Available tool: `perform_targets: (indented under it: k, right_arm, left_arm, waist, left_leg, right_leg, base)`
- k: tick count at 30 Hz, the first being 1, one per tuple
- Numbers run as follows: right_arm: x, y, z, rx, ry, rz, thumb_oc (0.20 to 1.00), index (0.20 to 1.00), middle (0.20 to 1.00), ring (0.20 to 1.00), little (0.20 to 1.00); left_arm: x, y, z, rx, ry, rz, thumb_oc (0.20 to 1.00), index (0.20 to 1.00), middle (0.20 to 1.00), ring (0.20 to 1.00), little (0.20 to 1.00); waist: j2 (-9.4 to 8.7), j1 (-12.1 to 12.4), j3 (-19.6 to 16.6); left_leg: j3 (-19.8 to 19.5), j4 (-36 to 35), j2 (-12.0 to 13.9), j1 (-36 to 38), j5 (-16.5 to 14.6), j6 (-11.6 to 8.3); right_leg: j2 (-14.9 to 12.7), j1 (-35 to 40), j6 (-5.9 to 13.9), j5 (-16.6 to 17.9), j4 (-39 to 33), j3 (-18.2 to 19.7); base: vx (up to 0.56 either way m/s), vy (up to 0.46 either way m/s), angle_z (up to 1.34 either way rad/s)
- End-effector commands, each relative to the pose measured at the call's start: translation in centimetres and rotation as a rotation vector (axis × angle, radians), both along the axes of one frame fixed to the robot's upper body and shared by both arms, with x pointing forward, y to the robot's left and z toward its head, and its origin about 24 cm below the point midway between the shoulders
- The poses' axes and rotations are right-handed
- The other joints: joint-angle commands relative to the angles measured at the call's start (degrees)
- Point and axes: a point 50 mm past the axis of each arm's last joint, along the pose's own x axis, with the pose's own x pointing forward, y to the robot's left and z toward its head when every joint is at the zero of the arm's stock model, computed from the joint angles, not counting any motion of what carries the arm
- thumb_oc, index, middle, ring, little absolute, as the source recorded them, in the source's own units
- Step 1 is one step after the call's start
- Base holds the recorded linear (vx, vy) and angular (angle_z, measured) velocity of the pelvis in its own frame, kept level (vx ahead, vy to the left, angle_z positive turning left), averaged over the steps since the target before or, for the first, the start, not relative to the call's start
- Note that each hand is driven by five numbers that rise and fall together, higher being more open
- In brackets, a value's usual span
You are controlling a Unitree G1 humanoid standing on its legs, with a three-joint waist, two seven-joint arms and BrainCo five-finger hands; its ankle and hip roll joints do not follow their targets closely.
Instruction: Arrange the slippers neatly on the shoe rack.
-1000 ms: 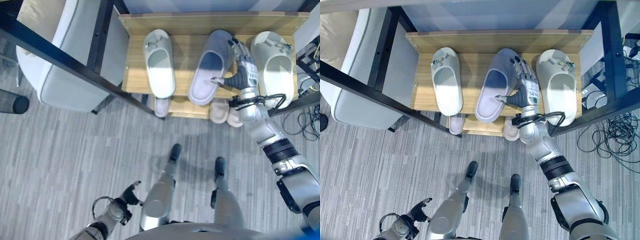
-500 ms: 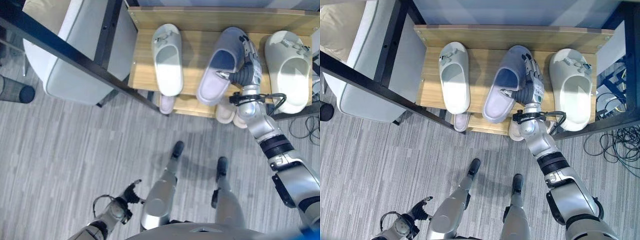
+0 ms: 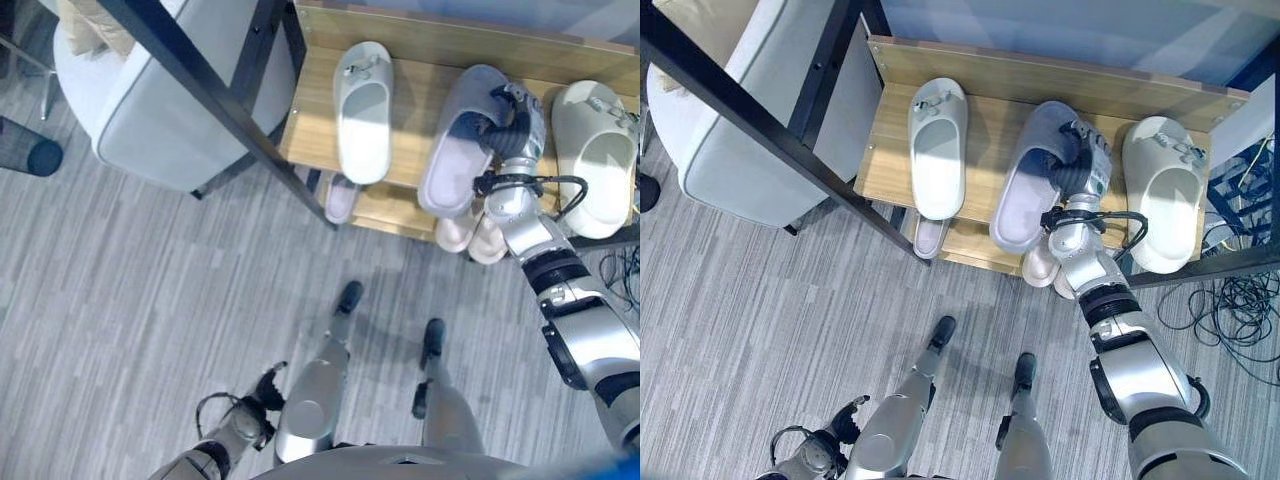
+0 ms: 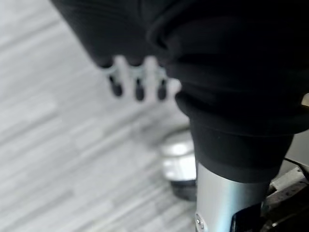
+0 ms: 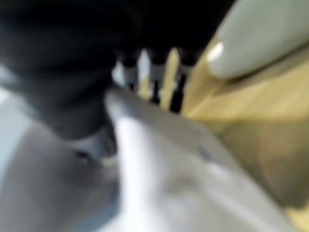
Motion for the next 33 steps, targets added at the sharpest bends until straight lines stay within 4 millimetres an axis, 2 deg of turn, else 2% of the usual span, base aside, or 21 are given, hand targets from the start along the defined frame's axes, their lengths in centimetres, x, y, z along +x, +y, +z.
perform_targets:
  k: [1,5,6,7,8,11,12,13,14,16,17,18,20,23,24,25,26,27,28,31,33]
  right_arm:
    - [-0.7,-1.4,1.0,-0.042,-0.046,-0.013,0.200,0.200,0.200,0.200,0.200]
    - [-1.3,-1.2,0.7,-0.055,-0.071,-0.007,0.200,0.200,0.200,0.200,0.200]
    - [-3.4,-1.6,1.5,-0.231,-0.148,0.012,0.200,0.200,0.200,0.200,0.200]
    - [-3.4,-1.6,1.5,-0.231,-0.148,0.011,0.200,0.200,0.200,0.200,0.200]
    - [-4.5,-1.2,2.3,-0.288,-0.206,0.041,0.200,0.200,0.200,0.200,0.200]
    - [-8.8,0.2,4.5,-0.353,-0.383,0.185,0.200,0.200,0.200,0.200,0.200]
    - [-11.5,1.2,5.0,-0.399,-0.460,0.265,0.200,0.200,0.200,0.200,0.200]
    - [-11.8,1.1,5.0,-0.398,-0.457,0.263,0.200,0.200,0.200,0.200,0.200]
    - [-12.6,1.4,4.8,-0.417,-0.465,0.291,0.200,0.200,0.200,0.200,0.200]
    - [-14.5,1.6,3.3,-0.436,-0.423,0.334,0.200,0.200,0.200,0.200,0.200]
    - [-14.5,1.6,3.2,-0.435,-0.421,0.334,0.200,0.200,0.200,0.200,0.200]
    - [-15.1,1.7,2.0,-0.401,-0.383,0.365,0.200,0.200,0.200,0.200,0.200]
    - [-15.2,1.6,0.2,-0.373,-0.297,0.383,0.200,0.200,0.200,0.200,0.200]
    - [-15.1,1.7,-1.2,-0.337,-0.236,0.410,0.200,0.200,0.200,0.200,0.200]
    - [-14.7,1.5,-2.4,-0.332,-0.173,0.415,0.200,0.200,0.200,0.200,0.200]
    - [-13.5,1.0,-3.8,-0.352,-0.099,0.403,0.200,0.200,0.200,0.200,0.200]
    - [-13.5,1.0,-3.8,-0.352,-0.100,0.404,0.200,0.200,0.200,0.200,0.200]
    - [-12.1,0.6,-3.7,-0.346,-0.093,0.387,0.200,0.200,0.200,0.200,0.200]
    - [-12.1,0.6,-3.7,-0.346,-0.094,0.388,0.200,0.200,0.200,0.200,0.200]
    - [-10.5,0.9,-1.4,-0.362,-0.168,0.402,0.200,0.200,0.200,0.200,0.200]
    - [-9.7,1.3,0.0,-0.397,-0.196,0.429,0.200,0.200,0.200,0.200,0.200]
  left_arm:
    - [1.0,-2.9,0.0,-0.064,-0.029,-0.020,1.000,1.000,1.000,1.000,1.000]
    - [0.8,-3.0,-0.1,-0.071,-0.023,-0.013,1.000,1.000,1.000,1.000,1.000]
    - [1.0,-3.1,0.0,-0.094,-0.032,0.011,1.000,1.000,1.000,1.000,1.000]
    - [1.0,-3.2,0.0,-0.094,-0.032,0.010,1.000,1.000,1.000,1.000,1.000]
    - [1.0,-3.2,0.1,-0.105,-0.040,0.021,1.000,1.000,1.000,1.000,1.000]
    - [1.1,-2.9,0.1,-0.121,-0.036,0.059,1.000,1.000,1.000,1.000,1.000]
    - [1.0,-2.5,0.1,-0.130,-0.029,0.095,1.000,1.000,1.000,1.000,1.000]
    - [0.9,-2.5,0.0,-0.129,-0.027,0.092,1.000,1.000,1.000,1.000,1.000]
    - [1.0,-2.3,0.1,-0.130,-0.029,0.108,1.000,1.000,1.000,1.000,1.000]
    - [1.5,-1.7,0.4,-0.135,-0.061,0.147,1.000,1.000,1.000,1.000,1.000]
    - [1.5,-1.6,0.4,-0.134,-0.060,0.147,1.000,1.000,1.000,1.000,1.000]
    - [2.1,-0.8,0.8,-0.134,-0.102,0.210,1.000,1.000,1.000,1.000,1.000]
    - [3.0,0.0,1.5,-0.125,-0.170,0.267,1.000,1.000,1.000,1.000,1.000]
    - [3.7,1.3,2.1,-0.105,-0.228,0.335,1.000,1.000,1.000,1.000,1.000]
    - [4.8,2.6,3.1,-0.113,-0.297,0.435,1.000,1.000,1.000,1.000,1.000]
    - [5.8,5.1,4.3,-0.101,-0.384,0.606,1.000,1.000,1.000,1.000,1.000]
    - [5.8,5.1,4.3,-0.102,-0.385,0.607,1.000,1.000,1.000,1.000,1.000]
    - [6.9,6.5,5.5,-0.093,-0.466,0.674,1.000,1.000,1.000,1.000,1.000]
    - [6.9,6.5,5.6,-0.093,-0.467,0.676,1.000,1.000,1.000,1.000,1.000]
    - [8.9,8.1,7.8,-0.095,-0.599,0.741,1.000,1.000,1.000,1.000,1.000]
    - [9.9,8.3,9.1,-0.120,-0.678,0.757,1.000,1.000,1.000,1.000,1.000]
  waist:
    - [1.56,2.1,1.3]
    - [1.50,1.7,1.2]
    - [1.27,0.8,1.8]
    - [1.32,0.9,1.6]
    - [1.11,0.3,1.8]
    - [0.16,-1.6,1.9]
    - [-0.45,-2.9,2.0]
    - [-0.47,-2.7,1.9]
    - [-0.84,-3.6,2.2]
    - [-1.23,-5.2,3.0]
    - [-1.28,-5.1,2.9]
    - [-1.41,-6.6,4.0]
    - [-1.56,-7.6,5.0]
    - [-1.81,-8.3,5.5]
    - [-1.98,-8.8,5.9]
    - [-1.78,-9.3,6.6]
    - [-1.81,-9.3,6.6]
    - [-1.55,-9.7,7.4]
    - [-1.59,-9.7,7.3]
    - [-1.25,-9.9,7.7]
    - [-1.03,-9.6,7.4]
  left_leg:
    - [0.0,7.3,-3.8,-3.4,-9.3,4.38]
    - [0.1,7.3,-3.8,-3.0,-9.4,4.48]
    - [0.0,8.8,-3.9,-3.1,-10.4,3.99]
    - [-0.1,8.7,-3.9,-3.3,-10.0,3.98]
    - [0.1,8.9,-3.8,-3.1,-10.5,3.90]
    - [0.3,9.9,-3.7,-4.4,-10.4,3.26]
    - [0.5,10.2,-3.4,-4.9,-10.4,3.10]
    - [0.5,10.3,-3.4,-5.0,-10.4,3.09]
    - [0.7,10.4,-3.2,-5.1,-10.4,3.05]
    - [1.3,11.3,-2.8,-5.7,-10.7,2.99]
    - [1.4,11.4,-2.8,-5.7,-10.8,2.99]
    - [2.2,13.0,-2.5,-6.5,-11.3,2.87]
    - [3.0,14.9,-2.3,-7.9,-11.9,2.72]
    - [3.6,16.8,-2.4,-9.5,-12.2,2.54]
    - [4.0,20.2,-2.6,-12.5,-12.9,2.20]
    - [4.2,26.6,-2.5,-16.2,-15.5,2.60]
    - [4.3,26.7,-2.5,-16.3,-15.6,2.60]
    - [4.8,31.0,-2.6,-19.8,-16.6,2.96]
    - [4.9,31.2,-2.6,-20.1,-16.7,2.96]
    - [5.0,36.3,-3.2,-27.0,-17.3,3.07]
    - [4.9,38.9,-3.6,-31.3,-17.6,3.05]
  right_leg:
    - [-1.9,0.2,-0.63,-8.1,5.1,4.7]
    - [-2.0,0.4,-0.62,-8.1,5.2,4.8]
    - [-2.1,0.7,-0.64,-9.0,6.2,4.6]
    - [-2.1,0.5,-0.58,-8.8,6.1,4.5]
    - [-2.0,0.7,-0.70,-9.1,6.2,4.6]
    - [-1.8,0.1,-0.84,-9.3,6.8,4.2]
    - [-1.6,-0.3,-0.91,-9.4,7.1,4.3]
    - [-1.6,-0.3,-0.91,-9.4,7.1,4.3]
    - [-1.5,-0.6,-0.88,-9.4,7.4,4.4]
    - [-1.1,-2.3,-0.83,-9.8,9.0,5.2]
    - [-1.1,-2.4,-0.83,-9.9,9.2,5.3]
    - [-0.8,-4.8,-0.85,-10.3,11.5,6.4]
    - [-0.2,-8.0,-0.87,-11.1,14.7,7.7]
    - [0.6,-10.9,-0.87,-11.7,17.3,8.5]
    - [1.2,-14.8,-1.16,-13.2,22.0,8.9]
    - [2.2,-19.8,-1.72,-16.1,30.2,9.1]
    - [2.2,-19.9,-1.72,-16.2,30.3,9.2]
    - [2.5,-24.0,-1.97,-17.5,35.1,9.4]
    - [2.5,-24.3,-1.96,-17.6,35.3,9.5]
    - [2.4,-31.6,-2.12,-18.6,41.0,9.6]
    - [2.4,-36.3,-2.43,-19.5,44.5,9.7]
  base:
    - [0.01,0.025,0.05]
    - [0.00,0.010,0.02]
    - [0.00,0.000,0.00]
    - [0.00,0.004,0.08]
    - [-0.01,-0.011,0.09]
    - [-0.02,-0.010,0.11]
    - [-0.01,-0.026,0.05]
    - [0.00,0.000,0.00]
    - [0.00,0.000,0.00]
    - [-0.06,0.015,-0.06]
    - [-0.08,0.068,-0.14]
    - [-0.08,0.075,-0.24]
    - [-0.09,0.086,-0.44]
    - [-0.07,0.059,-0.37]
    - [-0.13,0.129,-0.35]
    - [-0.10,0.103,-0.29]
    - [-0.07,0.106,-0.26]
    - [-0.03,0.051,-0.12]
    - [-0.05,0.069,-0.11]
    - [-0.06,0.024,-0.15]
    - [-0.01,0.005,-0.10]
